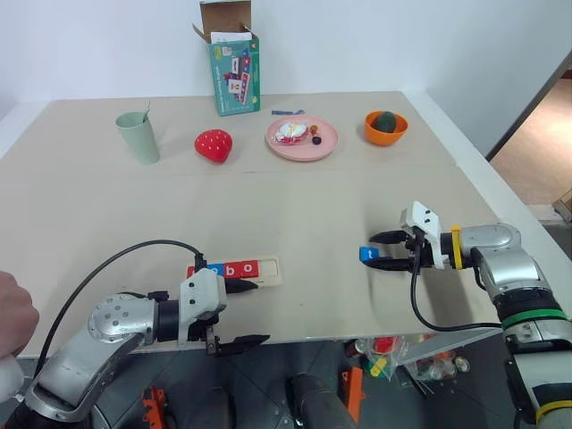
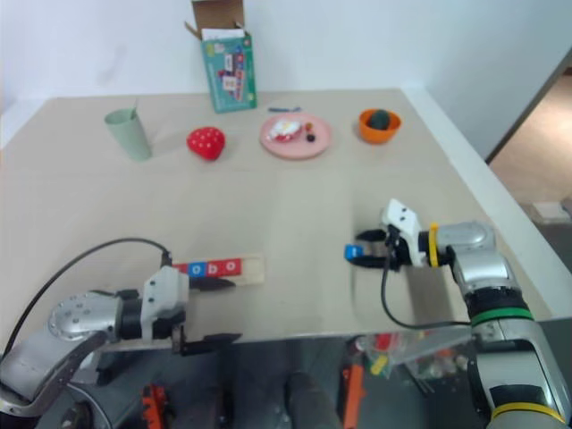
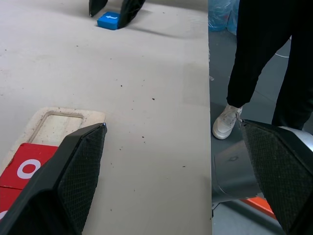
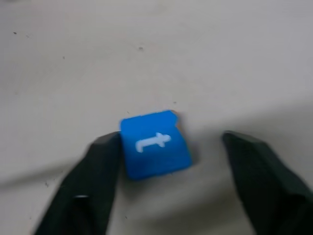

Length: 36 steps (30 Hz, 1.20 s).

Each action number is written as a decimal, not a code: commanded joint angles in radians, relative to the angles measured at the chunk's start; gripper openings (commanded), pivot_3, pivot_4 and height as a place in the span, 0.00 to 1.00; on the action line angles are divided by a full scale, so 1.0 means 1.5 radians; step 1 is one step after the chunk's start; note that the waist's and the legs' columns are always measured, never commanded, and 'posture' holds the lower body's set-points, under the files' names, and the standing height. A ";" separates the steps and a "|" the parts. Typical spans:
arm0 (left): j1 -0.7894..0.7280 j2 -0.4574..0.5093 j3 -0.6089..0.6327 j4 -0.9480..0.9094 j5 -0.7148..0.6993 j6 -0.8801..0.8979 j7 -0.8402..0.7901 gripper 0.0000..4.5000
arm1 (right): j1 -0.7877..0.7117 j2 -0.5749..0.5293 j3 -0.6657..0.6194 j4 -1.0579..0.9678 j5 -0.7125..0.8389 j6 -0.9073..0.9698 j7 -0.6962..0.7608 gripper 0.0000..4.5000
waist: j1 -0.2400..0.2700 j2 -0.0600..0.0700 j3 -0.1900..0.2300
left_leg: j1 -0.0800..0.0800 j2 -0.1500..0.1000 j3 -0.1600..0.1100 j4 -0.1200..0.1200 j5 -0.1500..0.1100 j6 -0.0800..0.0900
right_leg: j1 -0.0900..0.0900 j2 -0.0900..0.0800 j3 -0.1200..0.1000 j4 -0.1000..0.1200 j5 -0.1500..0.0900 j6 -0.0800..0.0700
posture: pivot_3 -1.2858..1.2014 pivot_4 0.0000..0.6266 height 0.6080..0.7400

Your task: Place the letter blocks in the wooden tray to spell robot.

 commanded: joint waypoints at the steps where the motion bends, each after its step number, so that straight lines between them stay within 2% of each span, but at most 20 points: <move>1: 0.005 0.003 0.006 -0.010 0.002 -0.012 0.000 1.00 | -0.004 -0.001 -0.007 -0.035 0.012 0.016 0.026 0.43 | 0.000 0.000 0.000 | 0.000 0.000 0.000 0.000 0.000 0.000 | 0.000 0.000 0.000 0.000 0.000 0.000 | 0.52 0.24 1.00; 3: 0.007 0.002 0.005 -0.012 0.003 -0.011 0.002 1.00 | 0.003 0.000 -0.007 -0.045 0.011 0.018 0.029 0.29 | 0.001 0.000 0.000 | 0.000 0.000 0.000 0.000 0.000 0.000 | 0.000 0.000 0.000 0.000 0.000 0.000 | 0.52 0.24 1.00; 4: 0.008 0.002 0.004 -0.012 0.004 -0.012 0.003 1.00 | 0.007 0.000 -0.007 -0.055 0.013 0.024 0.034 0.27 | 0.001 0.000 0.000 | 0.000 0.000 0.000 0.000 0.000 0.000 | 0.000 0.000 0.000 0.000 0.000 0.000 | 0.52 0.24 1.00; 9: 0.016 -0.003 0.006 -0.008 0.005 -0.014 0.010 1.00 | 0.029 0.023 0.002 -0.183 0.039 0.095 0.028 0.27 | 0.000 0.000 0.000 | 0.000 0.000 0.000 0.000 0.000 0.000 | 0.000 0.000 0.000 0.000 0.000 0.000 | 0.52 0.24 1.00; 16: 0.027 -0.072 0.071 0.026 -0.024 0.002 0.095 1.00 | -0.015 0.126 0.058 -0.306 0.033 0.177 -0.039 0.27 | -0.001 0.000 0.000 | 0.000 0.000 -0.001 0.001 0.000 0.000 | 0.000 0.000 -0.001 0.001 0.001 0.000 | 0.52 0.24 1.00; 24: 0.062 -0.085 0.106 0.046 -0.014 -0.020 0.121 1.00 | -0.087 0.242 0.141 -0.243 -0.021 0.160 -0.099 0.27 | 0.002 0.000 0.000 | -0.001 0.001 -0.002 0.001 0.000 -0.001 | -0.001 0.000 -0.002 0.001 0.000 0.000 | 0.52 0.24 1.00; 36: 0.103 -0.093 0.102 0.023 0.004 -0.040 0.143 1.00 | -0.087 0.243 0.177 -0.219 -0.034 0.141 -0.047 0.27 | 0.005 0.000 0.000 | -0.002 0.000 -0.002 0.001 0.000 -0.001 | -0.001 -0.001 -0.003 0.000 0.000 0.000 | 0.52 0.24 1.00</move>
